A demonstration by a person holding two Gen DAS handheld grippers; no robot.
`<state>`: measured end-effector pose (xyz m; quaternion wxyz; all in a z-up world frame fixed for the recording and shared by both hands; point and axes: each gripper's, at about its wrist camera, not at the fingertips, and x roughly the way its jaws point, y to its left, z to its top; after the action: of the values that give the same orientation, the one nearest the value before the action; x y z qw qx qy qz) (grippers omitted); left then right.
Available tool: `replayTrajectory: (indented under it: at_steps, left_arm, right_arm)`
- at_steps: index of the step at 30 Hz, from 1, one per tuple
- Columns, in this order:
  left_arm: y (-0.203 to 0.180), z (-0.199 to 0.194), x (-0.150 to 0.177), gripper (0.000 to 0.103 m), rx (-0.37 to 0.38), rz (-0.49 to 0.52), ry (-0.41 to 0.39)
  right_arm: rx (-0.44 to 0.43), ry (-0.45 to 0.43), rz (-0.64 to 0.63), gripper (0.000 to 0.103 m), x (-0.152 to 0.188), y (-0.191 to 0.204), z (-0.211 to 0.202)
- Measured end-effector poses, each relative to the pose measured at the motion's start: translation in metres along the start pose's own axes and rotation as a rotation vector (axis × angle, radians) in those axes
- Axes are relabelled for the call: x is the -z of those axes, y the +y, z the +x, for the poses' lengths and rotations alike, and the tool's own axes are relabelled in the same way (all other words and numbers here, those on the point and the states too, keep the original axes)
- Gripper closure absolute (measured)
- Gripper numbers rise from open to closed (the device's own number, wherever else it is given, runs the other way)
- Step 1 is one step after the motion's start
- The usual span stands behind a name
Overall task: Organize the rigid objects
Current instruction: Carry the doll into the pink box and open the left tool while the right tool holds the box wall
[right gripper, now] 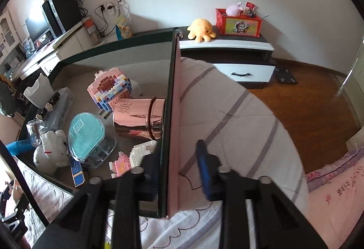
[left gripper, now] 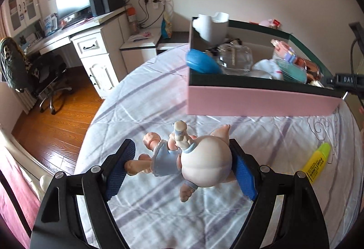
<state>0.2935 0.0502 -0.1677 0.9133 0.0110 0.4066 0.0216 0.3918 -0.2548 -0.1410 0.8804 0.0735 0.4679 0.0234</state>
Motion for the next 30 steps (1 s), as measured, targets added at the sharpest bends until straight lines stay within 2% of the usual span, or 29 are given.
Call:
replayTrajectory:
  at_steps: [1,3,6,17,20,27,30]
  left_arm:
    - [0.002,0.0,0.0,0.02,0.002,-0.005,-0.002]
    - [0.008,-0.002,-0.002,0.02,0.003,-0.011,-0.008]
    - [0.012,-0.01,-0.006,0.02,0.012,-0.022,-0.029]
    - [0.005,-0.04,-0.051,0.02,0.049,0.009,-0.133]
    - [-0.01,-0.038,-0.073,0.02,0.078,0.043,-0.147]
    - [-0.072,-0.006,-0.123,0.02,0.188,0.137,-0.108]
    - [-0.101,0.011,-0.134,0.02,0.175,0.192,-0.092]
  right_arm:
    - [-0.008,0.0,0.0,0.084,0.0,-0.001,0.001]
    - [-0.012,-0.002,-0.02,0.093,0.0,0.002,0.001]
    - [0.041,-0.014,-0.059,0.094,0.002,0.011,0.0]
    - [0.043,-0.015,-0.063,0.094,0.002,0.016,-0.001]
    - [0.044,-0.014,-0.064,0.094,0.003,0.016,-0.001]
    - [0.046,-0.011,-0.073,0.094,0.002,0.018,0.0]
    - [0.041,-0.013,-0.067,0.094,0.002,0.017,0.001]
